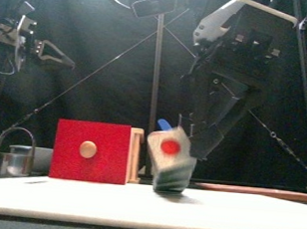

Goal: Place sushi on board then cut the sushi with the knife then place the pieces on the plate
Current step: Pick knife at handle with right hand

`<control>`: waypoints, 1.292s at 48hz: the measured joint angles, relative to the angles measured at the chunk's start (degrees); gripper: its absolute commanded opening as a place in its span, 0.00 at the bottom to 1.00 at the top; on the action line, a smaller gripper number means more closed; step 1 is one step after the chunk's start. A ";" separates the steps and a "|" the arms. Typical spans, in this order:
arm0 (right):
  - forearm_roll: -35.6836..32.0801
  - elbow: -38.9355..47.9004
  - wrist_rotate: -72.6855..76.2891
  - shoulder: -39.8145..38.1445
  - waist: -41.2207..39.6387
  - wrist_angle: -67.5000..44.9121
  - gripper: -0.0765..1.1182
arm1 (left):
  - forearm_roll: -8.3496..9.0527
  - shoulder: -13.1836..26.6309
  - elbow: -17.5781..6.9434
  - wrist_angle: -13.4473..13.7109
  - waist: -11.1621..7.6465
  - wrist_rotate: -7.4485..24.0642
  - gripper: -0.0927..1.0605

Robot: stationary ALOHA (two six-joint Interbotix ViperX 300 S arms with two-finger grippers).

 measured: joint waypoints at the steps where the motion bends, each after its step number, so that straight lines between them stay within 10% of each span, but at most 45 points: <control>1: 0.00 0.18 0.44 0.00 0.18 -0.09 0.91 | 0.00 0.09 0.09 0.00 0.00 0.00 0.13; 20: -2.11 13.97 2.29 -21.53 -12.39 -3.34 0.91 | -0.09 0.00 0.18 -0.09 0.00 0.00 0.13; 29: 12.30 14.85 -23.38 -31.99 -32.61 -5.54 0.91 | 0.00 0.26 0.18 -0.09 0.09 0.26 0.13; 45: 43.15 3.25 -60.29 -22.68 -57.48 -0.79 0.91 | 0.00 0.26 0.26 -0.09 0.18 0.26 0.13; 62: 48.96 -7.03 -63.63 -10.81 -59.85 11.25 0.90 | -0.09 0.26 1.76 0.00 1.76 0.09 0.13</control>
